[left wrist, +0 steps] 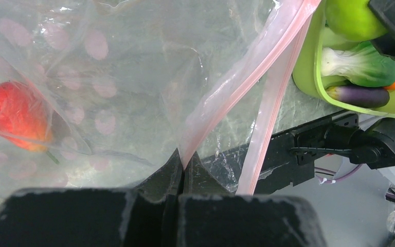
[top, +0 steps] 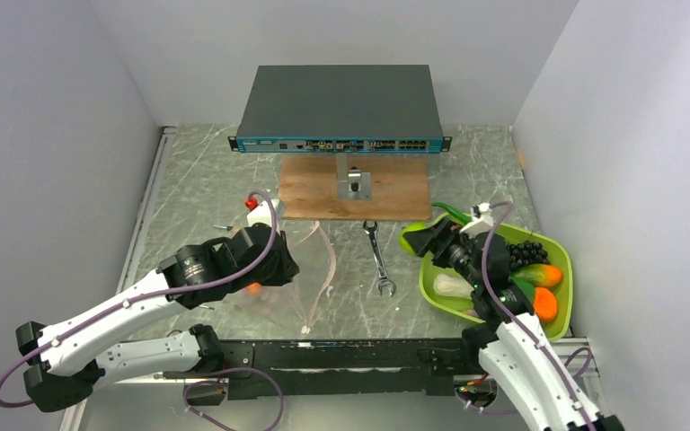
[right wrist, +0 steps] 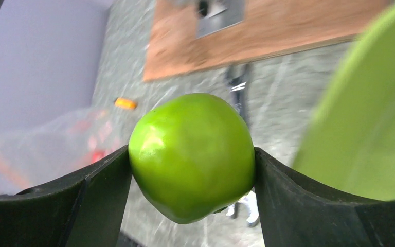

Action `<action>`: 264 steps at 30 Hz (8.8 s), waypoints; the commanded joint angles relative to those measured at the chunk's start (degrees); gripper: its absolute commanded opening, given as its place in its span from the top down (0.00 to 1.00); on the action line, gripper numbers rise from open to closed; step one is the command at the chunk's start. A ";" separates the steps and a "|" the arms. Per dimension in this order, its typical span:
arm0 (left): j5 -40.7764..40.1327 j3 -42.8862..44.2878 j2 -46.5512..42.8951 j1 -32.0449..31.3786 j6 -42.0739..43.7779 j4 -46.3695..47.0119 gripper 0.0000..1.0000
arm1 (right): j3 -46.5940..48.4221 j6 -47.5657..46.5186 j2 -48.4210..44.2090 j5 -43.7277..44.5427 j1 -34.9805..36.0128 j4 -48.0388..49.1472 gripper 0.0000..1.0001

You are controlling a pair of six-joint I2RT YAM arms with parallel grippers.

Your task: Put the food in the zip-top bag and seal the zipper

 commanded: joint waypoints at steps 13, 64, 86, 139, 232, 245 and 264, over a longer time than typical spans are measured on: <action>0.33 0.77 0.71 -0.08 0.28 2.41 1.00 | 11.90 -18.78 8.07 0.79 46.58 17.70 1.00; 1.73 -0.01 -3.36 -0.08 -0.18 4.55 1.00 | 26.67 -0.44 14.96 62.81 54.14 -24.21 0.00; 3.77 -1.88 -4.65 -0.08 -0.40 5.85 1.00 | 15.61 10.96 15.95 35.16 -4.77 -16.59 0.01; 1.98 -0.07 -7.36 -0.08 0.61 1.32 1.00 | 0.39 29.37 37.29 -0.40 -34.71 18.29 0.94; -0.18 5.52 -15.77 -0.08 -1.81 -4.62 1.00 | 37.30 -55.82 43.31 -18.80 51.80 63.36 1.00; 0.94 6.73 -17.33 -0.08 -2.15 -3.71 1.00 | 34.56 -59.35 46.09 -17.41 50.45 65.58 0.90; -3.15 5.38 -18.54 -0.08 -3.19 -3.57 1.00 | 27.70 -46.28 32.92 -2.70 50.25 44.08 0.00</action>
